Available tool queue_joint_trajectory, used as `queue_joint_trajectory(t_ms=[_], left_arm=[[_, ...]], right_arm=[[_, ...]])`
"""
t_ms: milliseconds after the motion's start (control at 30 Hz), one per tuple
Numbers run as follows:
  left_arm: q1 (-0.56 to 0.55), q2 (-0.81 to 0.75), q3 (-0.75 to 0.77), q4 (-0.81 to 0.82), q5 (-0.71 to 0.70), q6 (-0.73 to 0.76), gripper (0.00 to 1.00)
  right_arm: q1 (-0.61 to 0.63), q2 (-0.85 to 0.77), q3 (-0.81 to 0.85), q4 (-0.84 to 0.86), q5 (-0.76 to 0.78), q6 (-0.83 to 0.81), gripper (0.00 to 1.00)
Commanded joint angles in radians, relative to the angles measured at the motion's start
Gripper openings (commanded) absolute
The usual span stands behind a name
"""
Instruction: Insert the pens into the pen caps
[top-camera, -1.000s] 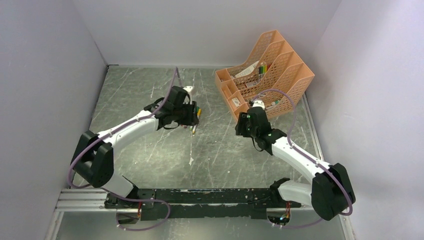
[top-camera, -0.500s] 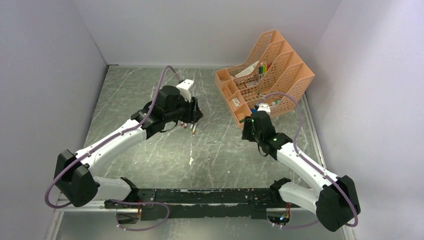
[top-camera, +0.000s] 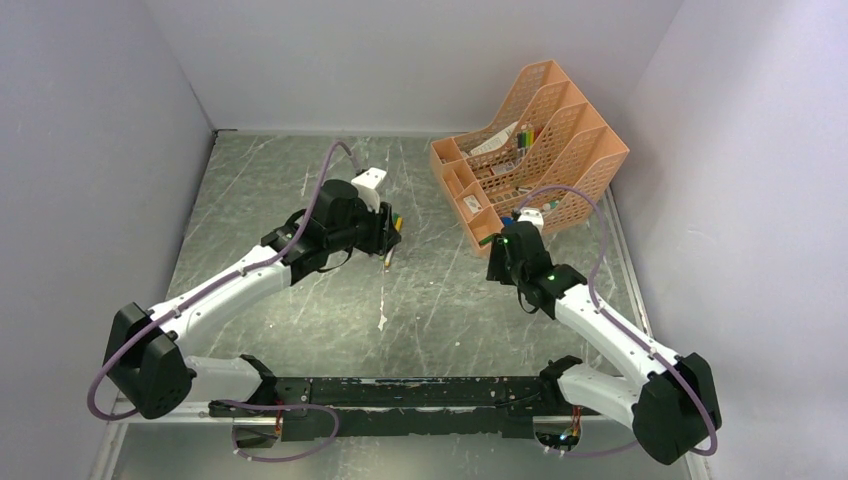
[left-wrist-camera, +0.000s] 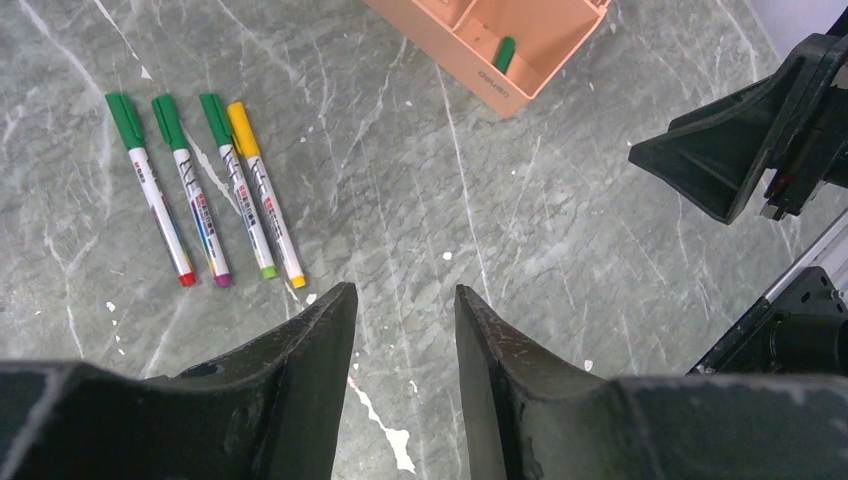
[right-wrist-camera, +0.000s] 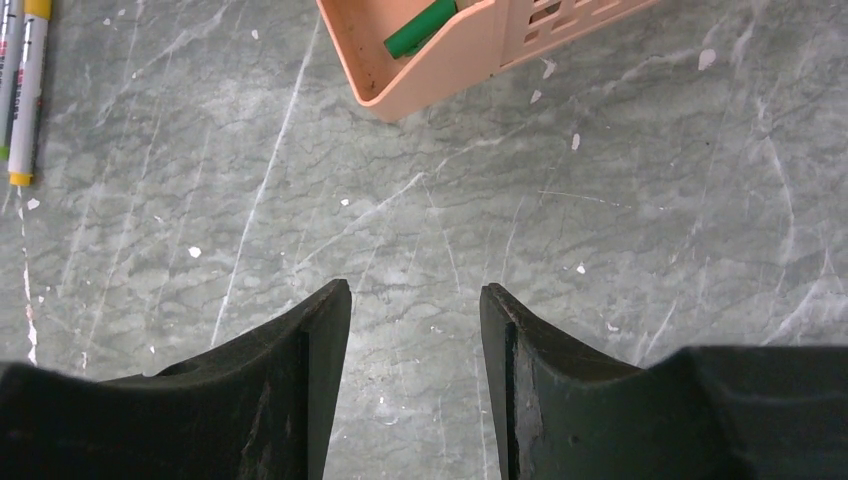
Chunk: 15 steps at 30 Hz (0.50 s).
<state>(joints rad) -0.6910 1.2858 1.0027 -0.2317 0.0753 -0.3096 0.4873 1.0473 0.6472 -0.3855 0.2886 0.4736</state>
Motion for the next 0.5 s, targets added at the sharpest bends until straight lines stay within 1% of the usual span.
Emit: queue_joint_trajectory(t_ms=[0,100,200,267,367,467], left_arm=[[0.0,-0.042,-0.009,0.07,-0.005,0.011,0.51],[0.0,-0.051,-0.009,0.062,-0.029,0.01,0.52],[-0.001,-0.053,-0.009,0.042,-0.053,0.007,0.51],[-0.001,-0.049,-0.007,0.033,-0.057,0.01,0.51],[-0.001,-0.037,0.004,0.021,-0.049,0.009,0.51],[0.0,-0.033,0.008,0.021,-0.039,0.003,0.51]], right_arm=[[0.0,-0.03,0.033,-0.009,0.016,-0.007,0.51],[0.0,-0.067,0.04,0.031,0.0,-0.013,0.57],[0.0,-0.105,0.065,0.046,0.011,-0.005,0.71],[0.0,-0.139,0.063,0.059,0.017,-0.009,0.77],[0.0,-0.164,0.058,0.055,0.05,0.011,0.83],[0.0,-0.159,0.067,0.032,0.073,0.037,0.82]])
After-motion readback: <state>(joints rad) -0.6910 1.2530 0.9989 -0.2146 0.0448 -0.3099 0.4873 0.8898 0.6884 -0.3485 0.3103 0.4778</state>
